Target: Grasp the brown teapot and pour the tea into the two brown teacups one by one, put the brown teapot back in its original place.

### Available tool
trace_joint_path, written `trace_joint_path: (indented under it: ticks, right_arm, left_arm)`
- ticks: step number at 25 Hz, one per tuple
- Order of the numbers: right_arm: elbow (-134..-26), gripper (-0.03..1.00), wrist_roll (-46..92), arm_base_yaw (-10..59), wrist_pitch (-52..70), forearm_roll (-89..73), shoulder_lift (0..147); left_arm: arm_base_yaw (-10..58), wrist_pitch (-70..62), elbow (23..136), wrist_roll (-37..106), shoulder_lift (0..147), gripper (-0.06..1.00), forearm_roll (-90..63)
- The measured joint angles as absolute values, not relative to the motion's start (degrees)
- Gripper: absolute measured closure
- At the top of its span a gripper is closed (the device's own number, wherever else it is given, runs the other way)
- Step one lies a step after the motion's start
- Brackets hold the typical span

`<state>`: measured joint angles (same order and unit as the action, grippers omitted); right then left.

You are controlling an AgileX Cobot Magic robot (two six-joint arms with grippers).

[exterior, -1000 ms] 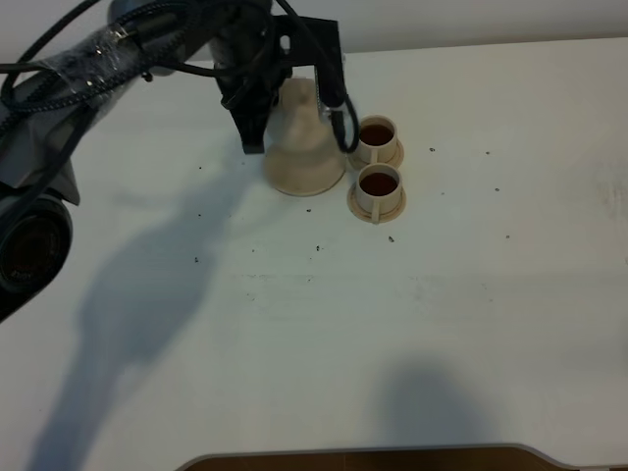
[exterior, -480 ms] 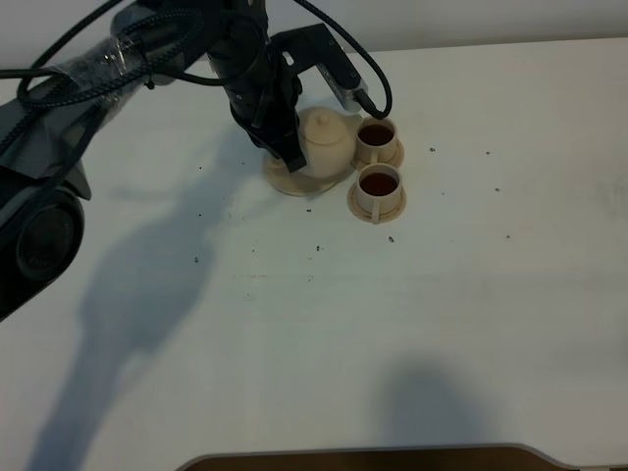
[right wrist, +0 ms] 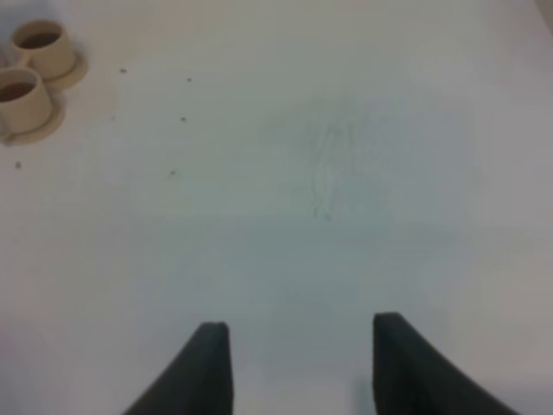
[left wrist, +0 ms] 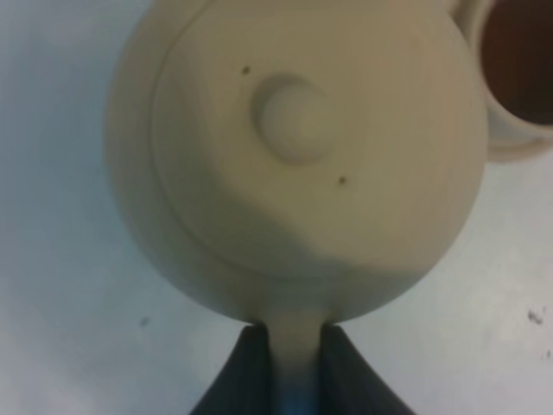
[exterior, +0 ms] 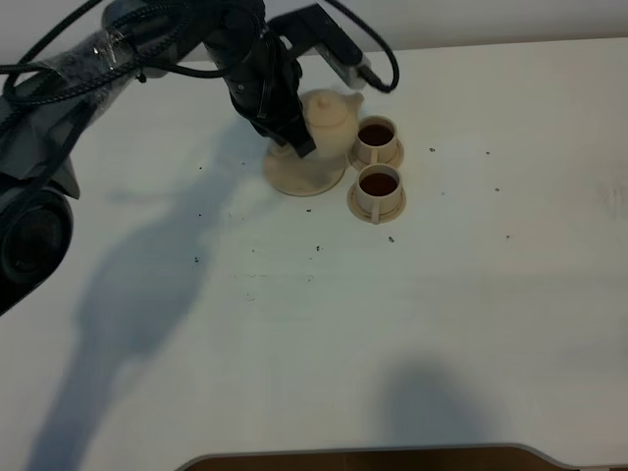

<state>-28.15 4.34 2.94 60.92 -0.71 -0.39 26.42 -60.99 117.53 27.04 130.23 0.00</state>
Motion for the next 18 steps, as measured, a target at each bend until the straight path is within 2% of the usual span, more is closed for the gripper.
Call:
trace_joint_path:
  ticks: [7,18]
  right_arm:
    - [-28.15,0.57,4.34,2.94,60.92,-0.71,-0.39]
    - [-28.15,0.57,4.34,2.94,60.92,-0.71,-0.39]
  left_arm:
    - [25.79,-62.34,117.53,9.97,130.43,0.84,3.97]
    - [25.74,-60.9,117.53,7.08,135.62,0.84,0.0]
